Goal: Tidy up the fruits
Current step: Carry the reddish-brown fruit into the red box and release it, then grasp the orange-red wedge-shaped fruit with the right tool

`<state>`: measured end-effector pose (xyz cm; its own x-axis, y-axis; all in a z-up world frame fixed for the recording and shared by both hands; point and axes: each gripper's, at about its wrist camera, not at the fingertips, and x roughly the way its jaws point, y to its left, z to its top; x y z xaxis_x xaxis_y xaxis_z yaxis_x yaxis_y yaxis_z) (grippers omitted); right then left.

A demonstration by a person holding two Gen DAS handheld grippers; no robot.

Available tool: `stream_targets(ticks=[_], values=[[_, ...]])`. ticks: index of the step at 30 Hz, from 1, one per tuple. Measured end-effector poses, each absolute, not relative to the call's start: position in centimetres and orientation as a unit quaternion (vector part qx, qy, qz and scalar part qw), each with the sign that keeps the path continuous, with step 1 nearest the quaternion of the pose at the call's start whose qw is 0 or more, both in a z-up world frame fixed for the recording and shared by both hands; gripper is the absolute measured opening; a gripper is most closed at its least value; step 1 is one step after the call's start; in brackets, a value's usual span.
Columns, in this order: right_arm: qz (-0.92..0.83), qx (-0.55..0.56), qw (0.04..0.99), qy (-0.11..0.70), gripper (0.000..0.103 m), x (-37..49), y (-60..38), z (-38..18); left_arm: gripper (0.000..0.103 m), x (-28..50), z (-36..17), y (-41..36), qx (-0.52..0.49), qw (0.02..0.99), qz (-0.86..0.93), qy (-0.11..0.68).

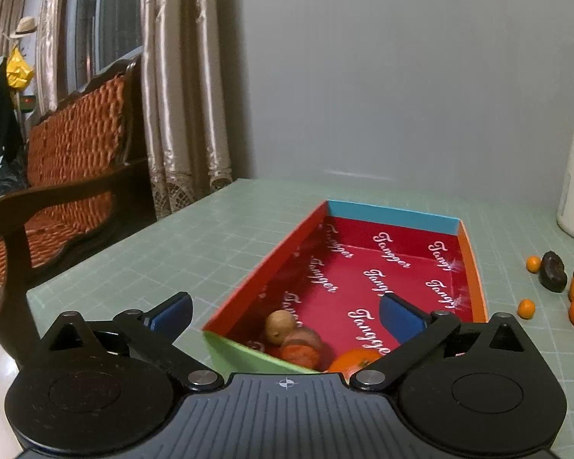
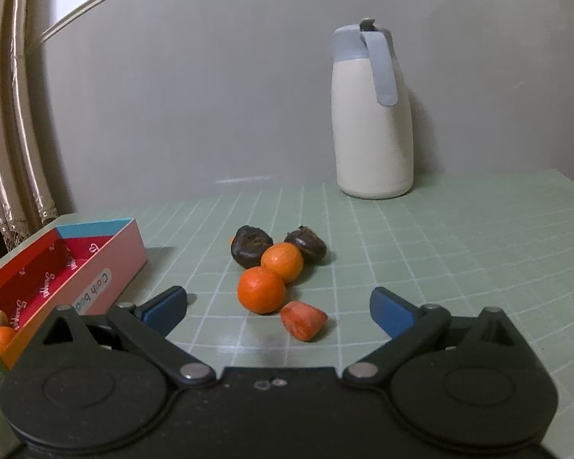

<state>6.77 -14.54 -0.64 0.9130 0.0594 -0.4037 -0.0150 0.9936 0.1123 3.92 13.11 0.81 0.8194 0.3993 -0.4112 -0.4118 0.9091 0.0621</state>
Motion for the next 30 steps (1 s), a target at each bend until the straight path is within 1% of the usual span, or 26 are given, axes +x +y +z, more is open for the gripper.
stream_targets(ticks=[3,6,10,14,17,19,20,21,25,29,30], values=[[0.018,0.059,0.974,0.220,0.099,7.4,-14.5,-0.9,0.103,3.3,0.8,13.7,-0.020,0.952,0.218,0.212],[0.014,0.067,0.969,0.236,0.090,8.1,-14.5,-1.4,0.103,2.7,0.8,14.3,-0.018,0.951,0.226,0.209],[0.005,0.081,0.964,0.254,0.090,9.0,-14.7,-1.8,0.103,2.1,0.6,15.2,-0.016,0.948,0.240,0.211],[-0.002,0.088,0.960,0.266,0.082,9.6,-14.9,-2.1,0.103,1.4,0.4,16.2,-0.026,0.944,0.249,0.215],[-0.009,0.096,0.956,0.277,0.080,10.2,-15.0,-2.4,0.103,0.9,0.2,16.9,-0.034,0.942,0.254,0.217],[-0.010,0.105,0.954,0.282,0.075,10.6,-15.1,-2.6,0.103,0.6,0.2,17.2,-0.034,0.941,0.257,0.216],[-0.011,0.108,0.952,0.285,0.069,10.7,-15.2,-2.7,0.103,0.5,0.1,17.3,-0.033,0.941,0.259,0.216],[-0.012,0.110,0.952,0.286,0.065,10.7,-15.3,-2.7,0.103,0.4,0.0,17.4,-0.033,0.940,0.261,0.217],[-0.015,0.109,0.953,0.284,0.056,10.8,-15.3,-2.8,0.103,0.1,0.0,17.9,-0.039,0.938,0.265,0.219],[-0.015,0.100,0.954,0.284,0.037,10.9,-15.4,-2.9,0.103,-0.2,0.0,18.3,-0.045,0.938,0.268,0.215],[-0.017,0.097,0.954,0.283,0.034,10.9,-15.4,-2.9,0.103,-0.2,0.0,18.4,-0.046,0.938,0.268,0.215]])
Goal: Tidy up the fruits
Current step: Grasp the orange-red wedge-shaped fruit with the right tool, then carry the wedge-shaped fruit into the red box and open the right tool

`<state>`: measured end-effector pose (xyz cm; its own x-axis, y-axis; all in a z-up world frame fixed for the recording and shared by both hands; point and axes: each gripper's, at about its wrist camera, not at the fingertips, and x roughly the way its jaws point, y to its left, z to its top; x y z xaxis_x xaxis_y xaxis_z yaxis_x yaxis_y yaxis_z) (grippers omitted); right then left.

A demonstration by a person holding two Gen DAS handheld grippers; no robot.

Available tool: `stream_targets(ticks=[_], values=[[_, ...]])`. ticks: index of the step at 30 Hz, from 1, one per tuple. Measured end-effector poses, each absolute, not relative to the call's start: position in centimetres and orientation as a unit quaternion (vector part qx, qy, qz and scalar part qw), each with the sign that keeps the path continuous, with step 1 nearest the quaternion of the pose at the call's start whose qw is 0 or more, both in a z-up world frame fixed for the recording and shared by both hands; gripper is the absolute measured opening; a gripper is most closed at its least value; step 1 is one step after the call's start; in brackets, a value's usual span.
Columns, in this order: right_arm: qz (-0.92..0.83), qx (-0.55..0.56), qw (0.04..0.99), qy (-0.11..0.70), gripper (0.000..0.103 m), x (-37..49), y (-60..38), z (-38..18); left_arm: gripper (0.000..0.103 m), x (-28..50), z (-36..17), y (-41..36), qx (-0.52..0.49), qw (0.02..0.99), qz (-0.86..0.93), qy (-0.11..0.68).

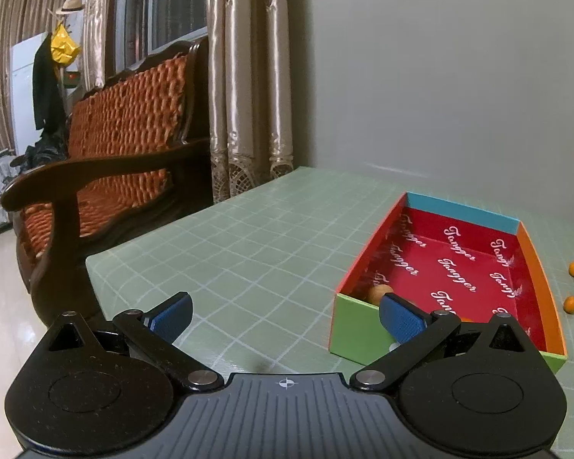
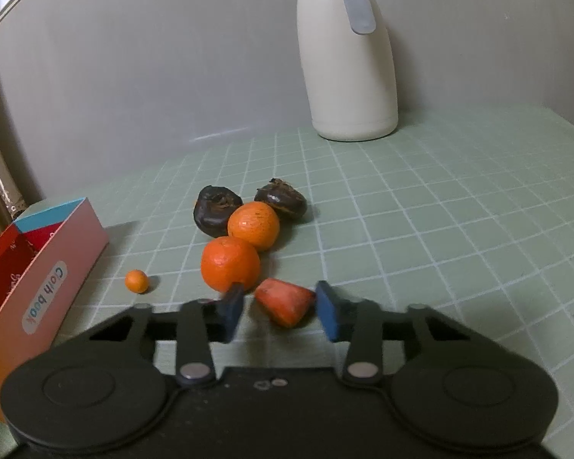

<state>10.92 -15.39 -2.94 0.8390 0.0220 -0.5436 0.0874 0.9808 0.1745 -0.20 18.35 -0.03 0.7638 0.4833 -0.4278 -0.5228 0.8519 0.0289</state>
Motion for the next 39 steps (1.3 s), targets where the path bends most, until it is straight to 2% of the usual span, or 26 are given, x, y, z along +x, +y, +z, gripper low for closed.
stream_targets(ticks=[10,18,28,39], values=[[-0.012,0.097,0.956,0.278,0.032,10.5,-15.6,-2.7,0.103,-0.5,0.0,18.7,-0.053,0.936,0.274,0.213],[0.047,0.102,0.966,0.232,0.032,8.7,-14.2,-1.0,0.103,-1.0,0.0,19.0,-0.052,0.934,0.283,0.211],[0.189,0.088,0.959,0.190,0.032,7.1,-8.2,1.1,0.103,-1.8,-0.4,20.0,-0.042,0.928,0.302,0.216],[0.266,0.059,0.942,0.194,0.032,6.7,-2.4,1.1,0.103,-3.4,-0.8,22.6,-0.049,0.916,0.332,0.221]])
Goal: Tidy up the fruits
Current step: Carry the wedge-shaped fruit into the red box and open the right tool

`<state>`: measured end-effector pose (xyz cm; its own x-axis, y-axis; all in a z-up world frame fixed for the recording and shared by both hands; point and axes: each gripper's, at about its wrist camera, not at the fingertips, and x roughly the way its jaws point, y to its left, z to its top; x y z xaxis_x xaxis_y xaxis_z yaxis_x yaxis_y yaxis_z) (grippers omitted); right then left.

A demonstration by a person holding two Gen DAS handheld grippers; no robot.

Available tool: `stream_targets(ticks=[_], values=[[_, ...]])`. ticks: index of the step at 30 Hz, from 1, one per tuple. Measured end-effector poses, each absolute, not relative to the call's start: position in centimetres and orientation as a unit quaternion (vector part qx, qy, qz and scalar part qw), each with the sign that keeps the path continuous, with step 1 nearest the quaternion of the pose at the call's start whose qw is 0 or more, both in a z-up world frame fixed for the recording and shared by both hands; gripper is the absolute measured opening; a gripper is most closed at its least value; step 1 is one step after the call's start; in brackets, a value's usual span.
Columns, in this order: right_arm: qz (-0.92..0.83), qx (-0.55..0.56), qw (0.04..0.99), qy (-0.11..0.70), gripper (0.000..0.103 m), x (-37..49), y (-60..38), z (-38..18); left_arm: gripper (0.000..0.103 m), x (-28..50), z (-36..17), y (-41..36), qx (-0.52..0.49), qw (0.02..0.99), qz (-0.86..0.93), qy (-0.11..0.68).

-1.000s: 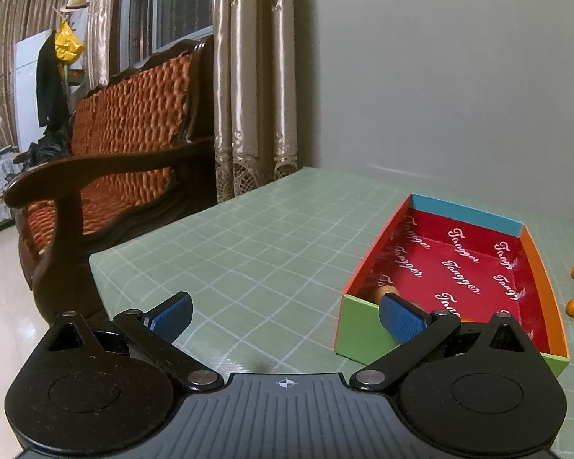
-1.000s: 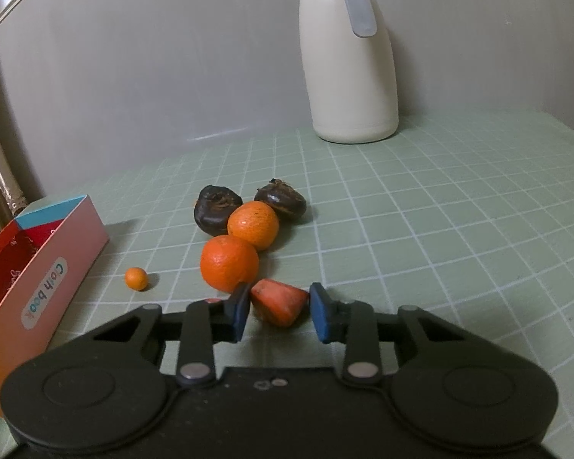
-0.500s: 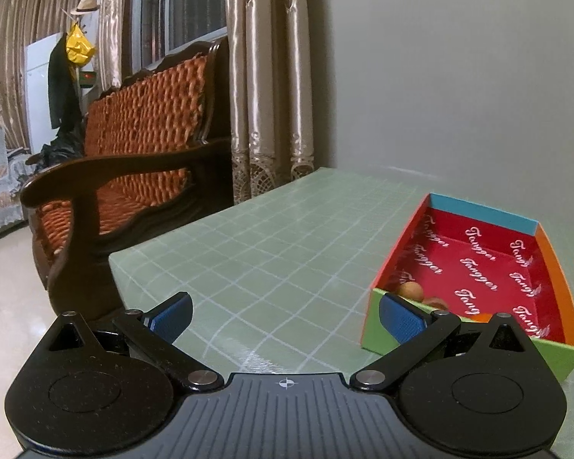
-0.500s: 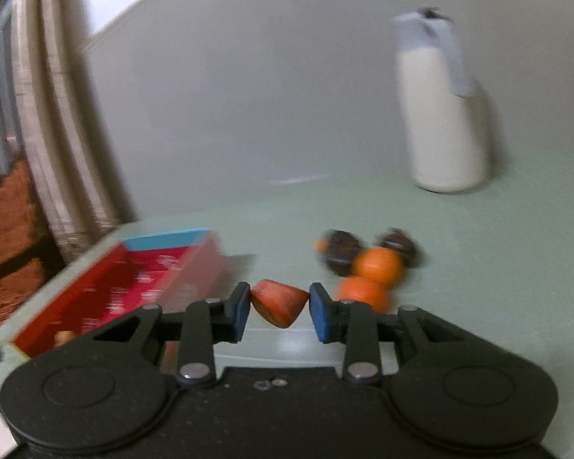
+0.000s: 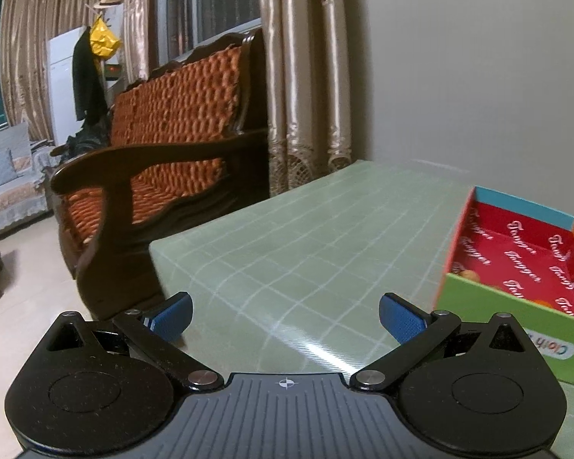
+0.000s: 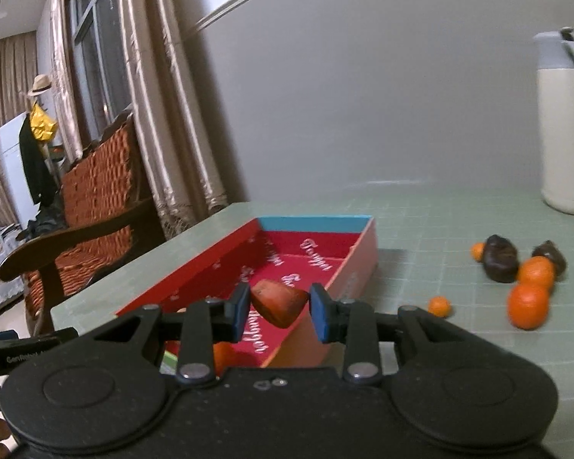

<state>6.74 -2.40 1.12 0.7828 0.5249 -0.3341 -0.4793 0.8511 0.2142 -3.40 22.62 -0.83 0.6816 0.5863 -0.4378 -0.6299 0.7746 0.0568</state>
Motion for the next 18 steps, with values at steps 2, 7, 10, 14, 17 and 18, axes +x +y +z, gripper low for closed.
stream_targets(ticks=[2,7,10,14,17,18], values=[[0.271,0.057,0.940,0.199,0.032,6.8,-1.9,0.8,0.103,-3.6,-1.0,23.0,-0.052,0.914,0.336,0.222],[0.278,0.037,0.939,0.199,0.033,6.2,-1.0,0.5,0.103,-3.9,-1.2,23.8,-0.065,0.911,0.338,0.226],[0.285,0.029,0.937,0.201,0.034,5.9,-0.8,0.3,0.103,-3.9,-1.2,23.8,-0.067,0.912,0.335,0.226],[0.290,0.029,0.935,0.202,0.036,5.8,-0.7,0.2,0.103,-3.7,-1.3,23.4,-0.058,0.913,0.334,0.226],[0.293,0.039,0.934,0.202,0.037,5.8,-1.0,0.2,0.103,-3.7,-1.2,23.4,-0.060,0.913,0.334,0.226],[0.293,0.041,0.934,0.199,0.040,5.7,-1.1,0.3,0.103,-3.7,-1.2,23.3,-0.062,0.913,0.334,0.227]])
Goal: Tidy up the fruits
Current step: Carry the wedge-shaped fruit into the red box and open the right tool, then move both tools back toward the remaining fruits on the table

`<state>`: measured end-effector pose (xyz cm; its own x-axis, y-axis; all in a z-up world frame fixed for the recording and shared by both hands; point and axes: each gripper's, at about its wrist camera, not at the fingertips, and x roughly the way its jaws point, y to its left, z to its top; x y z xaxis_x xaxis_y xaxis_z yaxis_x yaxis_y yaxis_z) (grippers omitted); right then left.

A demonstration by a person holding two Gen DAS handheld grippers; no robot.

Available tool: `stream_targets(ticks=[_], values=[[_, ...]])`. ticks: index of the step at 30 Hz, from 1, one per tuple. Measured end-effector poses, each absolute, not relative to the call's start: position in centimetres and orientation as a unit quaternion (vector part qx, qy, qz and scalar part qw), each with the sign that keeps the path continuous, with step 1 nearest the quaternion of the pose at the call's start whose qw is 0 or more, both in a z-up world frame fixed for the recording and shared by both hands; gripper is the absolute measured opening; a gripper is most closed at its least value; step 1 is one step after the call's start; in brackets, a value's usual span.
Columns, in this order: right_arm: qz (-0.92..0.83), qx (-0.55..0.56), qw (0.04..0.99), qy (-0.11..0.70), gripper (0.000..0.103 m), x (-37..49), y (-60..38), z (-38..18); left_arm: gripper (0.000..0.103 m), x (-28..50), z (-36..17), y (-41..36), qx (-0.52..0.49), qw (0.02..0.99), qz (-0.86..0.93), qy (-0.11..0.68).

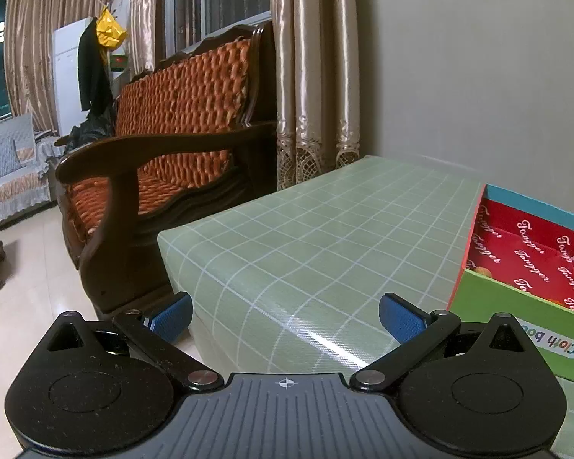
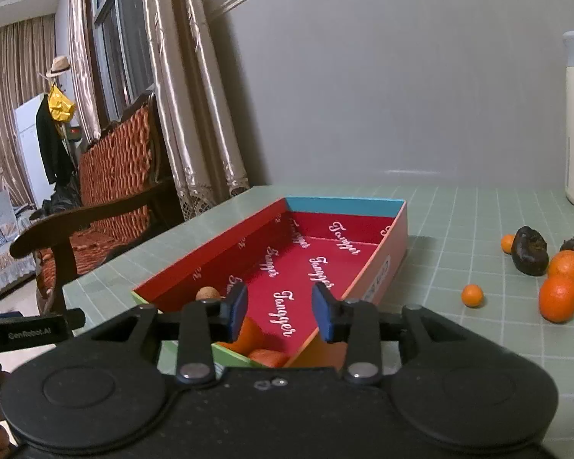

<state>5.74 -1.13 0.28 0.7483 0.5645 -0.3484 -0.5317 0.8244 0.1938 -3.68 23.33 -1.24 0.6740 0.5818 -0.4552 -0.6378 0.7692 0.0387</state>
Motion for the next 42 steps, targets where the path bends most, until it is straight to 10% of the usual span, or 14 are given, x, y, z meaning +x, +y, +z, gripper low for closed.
stream_targets(ticks=[15,42], values=[[0.246,0.054,0.951,0.180,0.078,5.8,-3.4,0.9,0.103,-3.2,-1.0,22.0,-0.054,0.918,0.322,0.228],[0.007,0.119,0.976,0.185,0.087,5.5,-17.2,0.5,0.103,0.3,0.6,9.0,0.028,0.963,0.191,0.188]])
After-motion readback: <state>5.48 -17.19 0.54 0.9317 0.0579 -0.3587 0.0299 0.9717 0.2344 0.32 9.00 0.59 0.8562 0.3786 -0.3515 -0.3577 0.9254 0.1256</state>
